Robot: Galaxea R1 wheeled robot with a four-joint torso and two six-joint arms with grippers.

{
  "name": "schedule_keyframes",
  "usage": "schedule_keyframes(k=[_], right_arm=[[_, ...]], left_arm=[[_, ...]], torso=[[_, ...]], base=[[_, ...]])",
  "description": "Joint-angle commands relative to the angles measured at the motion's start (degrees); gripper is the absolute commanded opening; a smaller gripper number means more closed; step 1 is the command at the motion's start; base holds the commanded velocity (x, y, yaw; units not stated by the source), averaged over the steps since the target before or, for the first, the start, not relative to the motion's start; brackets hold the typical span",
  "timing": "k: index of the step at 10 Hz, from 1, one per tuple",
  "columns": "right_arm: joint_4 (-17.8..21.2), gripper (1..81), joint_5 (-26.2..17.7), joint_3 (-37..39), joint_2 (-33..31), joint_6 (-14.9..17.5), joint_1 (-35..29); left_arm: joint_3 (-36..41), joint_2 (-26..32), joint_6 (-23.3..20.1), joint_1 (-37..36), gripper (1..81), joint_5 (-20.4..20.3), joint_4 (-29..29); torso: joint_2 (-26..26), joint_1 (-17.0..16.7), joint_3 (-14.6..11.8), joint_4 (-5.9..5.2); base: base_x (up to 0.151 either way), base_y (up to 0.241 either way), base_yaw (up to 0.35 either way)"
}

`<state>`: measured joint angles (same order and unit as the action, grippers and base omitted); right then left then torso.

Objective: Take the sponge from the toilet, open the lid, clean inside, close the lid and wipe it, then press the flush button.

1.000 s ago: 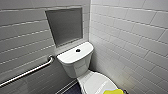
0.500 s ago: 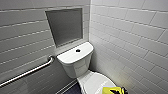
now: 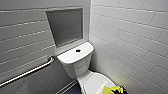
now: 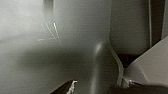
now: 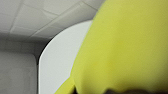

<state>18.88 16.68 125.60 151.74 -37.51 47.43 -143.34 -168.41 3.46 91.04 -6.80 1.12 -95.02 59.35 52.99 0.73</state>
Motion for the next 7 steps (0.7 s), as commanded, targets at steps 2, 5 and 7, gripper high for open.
schedule_keyframes(k=[2,5,7], right_arm=[[0.1,1.0,-6.1,-2.8,-4.2,0.1,-3.8],[-3.8,1.0,-6.6,-18.6,-13.6,-0.1,-4.2],[-5.5,1.0,-6.3,-30.0,-21.9,0.0,-2.7]], left_arm=[[0.5,-0.3,0.1,0.7,81.1,4.3,0.3],[1.6,0.5,0.1,-0.1,81.1,3.8,0.5],[7.4,3.8,0.1,-1.9,81.1,3.8,0.5]], torso=[[0.0,0.0,0.0,0.0],[0.0,0.0,0.0,-0.02],[0.0,0.0,0.0,0.0]], base=[[0.0,0.0,0.0],[0.0,0.0,0.0],[0.0,0.0,0.0]])
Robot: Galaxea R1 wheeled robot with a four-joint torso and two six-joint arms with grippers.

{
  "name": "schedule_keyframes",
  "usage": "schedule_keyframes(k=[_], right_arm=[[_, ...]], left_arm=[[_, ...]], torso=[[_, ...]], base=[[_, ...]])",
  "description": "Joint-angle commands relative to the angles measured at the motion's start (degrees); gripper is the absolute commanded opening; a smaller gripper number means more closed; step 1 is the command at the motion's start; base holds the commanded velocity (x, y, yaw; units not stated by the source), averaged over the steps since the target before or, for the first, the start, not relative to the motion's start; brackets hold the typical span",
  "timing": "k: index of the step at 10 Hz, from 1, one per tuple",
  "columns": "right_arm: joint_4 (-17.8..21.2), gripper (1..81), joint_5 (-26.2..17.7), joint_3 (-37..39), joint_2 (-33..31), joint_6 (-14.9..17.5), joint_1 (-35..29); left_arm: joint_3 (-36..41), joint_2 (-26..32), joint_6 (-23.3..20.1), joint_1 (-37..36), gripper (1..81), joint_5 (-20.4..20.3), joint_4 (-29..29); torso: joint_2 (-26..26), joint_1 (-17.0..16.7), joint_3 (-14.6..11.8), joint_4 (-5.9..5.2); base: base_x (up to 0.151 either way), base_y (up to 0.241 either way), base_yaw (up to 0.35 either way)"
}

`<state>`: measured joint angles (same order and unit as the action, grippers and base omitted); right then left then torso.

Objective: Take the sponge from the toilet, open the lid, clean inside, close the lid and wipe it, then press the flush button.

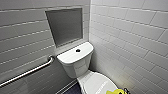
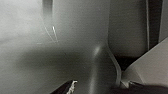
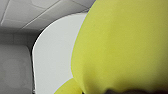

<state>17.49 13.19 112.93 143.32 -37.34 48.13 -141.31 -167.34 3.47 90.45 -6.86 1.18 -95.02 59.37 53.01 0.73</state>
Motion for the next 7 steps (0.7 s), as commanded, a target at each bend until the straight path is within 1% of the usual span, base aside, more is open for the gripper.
schedule_keyframes(k=[1,2,4,5,6,7], right_arm=[[-4.6,1.0,-2.3,-20.0,-15.8,0.0,-1.7],[-5.4,1.0,-0.7,-21.5,-17.3,0.0,1.5],[-8.0,1.0,4.0,-24.8,-21.1,0.0,7.9],[-8.8,1.0,5.8,-25.4,-22.3,0.0,10.9],[-10.0,1.0,6.9,-25.1,-23.0,0.0,13.9],[-10.7,1.0,7.0,-24.3,-23.1,0.0,17.0]], left_arm=[[10.1,5.7,0.0,-2.1,81.1,3.9,0.5],[14.2,8.5,0.1,-3.1,81.1,3.9,0.4],[25.4,16.8,0.3,-5.7,81.1,3.8,0.4],[29.1,19.6,0.3,-7.2,81.1,3.9,0.4],[33.1,23.0,0.6,-8.9,81.1,3.8,0.2],[36.0,25.6,1.1,-11.5,81.1,3.8,-0.5]], torso=[[0.0,0.0,0.0,0.0],[0.0,0.0,0.0,0.0],[0.0,0.0,0.0,0.0],[0.0,0.0,0.0,0.0],[0.0,0.0,0.0,0.0],[0.0,0.0,0.0,0.0]], base=[[0.0,0.0,0.0],[0.0,0.0,0.0],[0.0,0.0,0.0],[0.0,0.0,0.0],[0.0,0.0,0.0],[0.0,0.0,0.0]])
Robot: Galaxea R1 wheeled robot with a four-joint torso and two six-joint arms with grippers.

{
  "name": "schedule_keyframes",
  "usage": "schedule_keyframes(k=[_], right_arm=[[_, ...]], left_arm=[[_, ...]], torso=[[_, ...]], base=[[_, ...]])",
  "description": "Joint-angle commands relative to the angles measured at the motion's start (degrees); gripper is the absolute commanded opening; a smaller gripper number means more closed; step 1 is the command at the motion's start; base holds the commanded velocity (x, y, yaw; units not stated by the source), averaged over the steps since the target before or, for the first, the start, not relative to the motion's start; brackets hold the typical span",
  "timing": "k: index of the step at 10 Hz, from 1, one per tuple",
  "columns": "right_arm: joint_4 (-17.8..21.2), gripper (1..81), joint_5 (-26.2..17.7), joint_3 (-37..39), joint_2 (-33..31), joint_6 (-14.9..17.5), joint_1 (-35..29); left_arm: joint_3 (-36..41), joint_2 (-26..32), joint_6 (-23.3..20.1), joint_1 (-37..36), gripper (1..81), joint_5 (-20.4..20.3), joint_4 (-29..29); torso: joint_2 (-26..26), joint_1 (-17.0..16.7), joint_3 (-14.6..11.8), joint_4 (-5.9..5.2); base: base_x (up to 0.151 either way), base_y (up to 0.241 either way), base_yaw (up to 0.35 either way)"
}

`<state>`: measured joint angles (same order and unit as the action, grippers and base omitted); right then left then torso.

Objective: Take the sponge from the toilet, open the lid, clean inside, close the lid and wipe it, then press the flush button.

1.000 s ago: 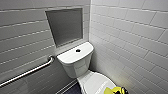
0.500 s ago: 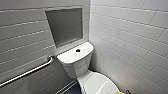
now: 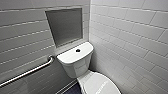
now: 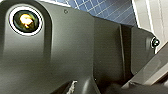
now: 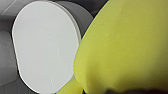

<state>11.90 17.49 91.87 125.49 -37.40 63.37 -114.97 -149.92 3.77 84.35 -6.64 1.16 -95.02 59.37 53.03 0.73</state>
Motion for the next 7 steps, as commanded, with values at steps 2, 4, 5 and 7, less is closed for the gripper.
schedule_keyframes(k=[2,4,5,7], right_arm=[[-5.6,1.0,6.2,-0.2,-4.8,0.1,7.9],[-9.9,1.0,7.4,0.4,-4.5,0.0,12.4],[-10.8,1.0,7.4,0.7,-3.8,0.1,14.5],[-12.5,1.0,7.5,3.7,-0.9,0.1,17.7]], left_arm=[[14.2,12.0,5.2,-10.5,81.1,3.8,-0.8],[19.3,16.0,10.1,-15.0,81.1,3.7,-0.8],[22.3,17.9,11.7,-17.0,81.1,3.7,-0.7],[26.7,19.7,14.7,-20.6,81.1,3.4,-0.8]], torso=[[0.0,0.0,0.0,0.0],[0.0,0.0,0.0,0.0],[0.0,0.0,0.0,0.0],[0.0,0.0,0.0,0.0]], base=[[0.0,0.0,0.0],[0.0,0.0,0.0],[0.0,0.0,0.0],[0.0,0.0,0.0]])
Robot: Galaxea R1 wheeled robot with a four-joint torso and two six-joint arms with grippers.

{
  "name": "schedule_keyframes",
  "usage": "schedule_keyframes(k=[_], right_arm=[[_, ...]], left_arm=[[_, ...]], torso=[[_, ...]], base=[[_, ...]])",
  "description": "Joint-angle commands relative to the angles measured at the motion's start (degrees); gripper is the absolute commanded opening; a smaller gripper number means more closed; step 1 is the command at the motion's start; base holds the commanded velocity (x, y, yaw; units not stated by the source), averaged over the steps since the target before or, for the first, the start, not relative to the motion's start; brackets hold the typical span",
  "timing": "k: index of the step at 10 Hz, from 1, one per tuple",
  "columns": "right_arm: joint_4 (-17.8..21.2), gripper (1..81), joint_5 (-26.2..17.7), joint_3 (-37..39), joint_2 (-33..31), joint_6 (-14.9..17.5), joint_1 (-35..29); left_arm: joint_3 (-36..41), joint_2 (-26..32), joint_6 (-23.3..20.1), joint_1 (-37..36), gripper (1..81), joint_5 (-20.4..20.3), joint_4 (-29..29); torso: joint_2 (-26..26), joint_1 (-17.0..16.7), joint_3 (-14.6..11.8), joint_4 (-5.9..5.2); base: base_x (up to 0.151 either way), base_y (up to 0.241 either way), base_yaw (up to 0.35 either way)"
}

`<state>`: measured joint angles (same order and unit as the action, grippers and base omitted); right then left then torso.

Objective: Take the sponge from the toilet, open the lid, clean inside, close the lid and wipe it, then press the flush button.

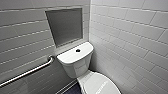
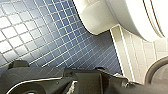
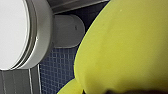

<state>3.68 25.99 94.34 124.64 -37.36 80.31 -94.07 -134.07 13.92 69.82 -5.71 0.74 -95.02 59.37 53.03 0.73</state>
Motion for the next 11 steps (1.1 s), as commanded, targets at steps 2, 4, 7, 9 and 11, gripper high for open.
schedule_keyframes(k=[2,4,7,9,11], right_arm=[[-6.6,1.0,-1.0,7.5,5.3,0.0,4.6],[-7.9,1.0,-1.0,11.4,8.7,0.1,7.3],[-11.1,1.0,-1.0,10.6,9.6,0.0,9.5],[-11.6,1.0,-1.0,10.9,10.9,0.1,9.7],[-11.7,1.0,-1.0,11.7,12.1,0.1,9.8]], left_arm=[[5.8,2.1,13.6,-9.4,81.1,1.0,-0.4],[5.7,-0.6,19.6,-12.5,81.1,-3.0,-0.3],[5.1,-4.6,20.8,-16.9,81.1,-3.1,-0.4],[2.3,-7.5,22.1,-18.4,81.1,-3.0,-0.4],[-1.4,-10.3,23.6,-18.6,81.1,-3.1,-0.3]], torso=[[0.0,0.0,0.0,0.0],[0.0,0.0,0.0,0.0],[0.0,0.0,0.0,0.0],[0.0,0.0,0.0,0.0],[0.0,0.0,0.0,0.0]], base=[[0.0,0.0,0.0],[0.0,0.0,0.0],[0.0,0.0,0.0],[0.0,0.0,0.0],[0.0,0.0,0.0]])
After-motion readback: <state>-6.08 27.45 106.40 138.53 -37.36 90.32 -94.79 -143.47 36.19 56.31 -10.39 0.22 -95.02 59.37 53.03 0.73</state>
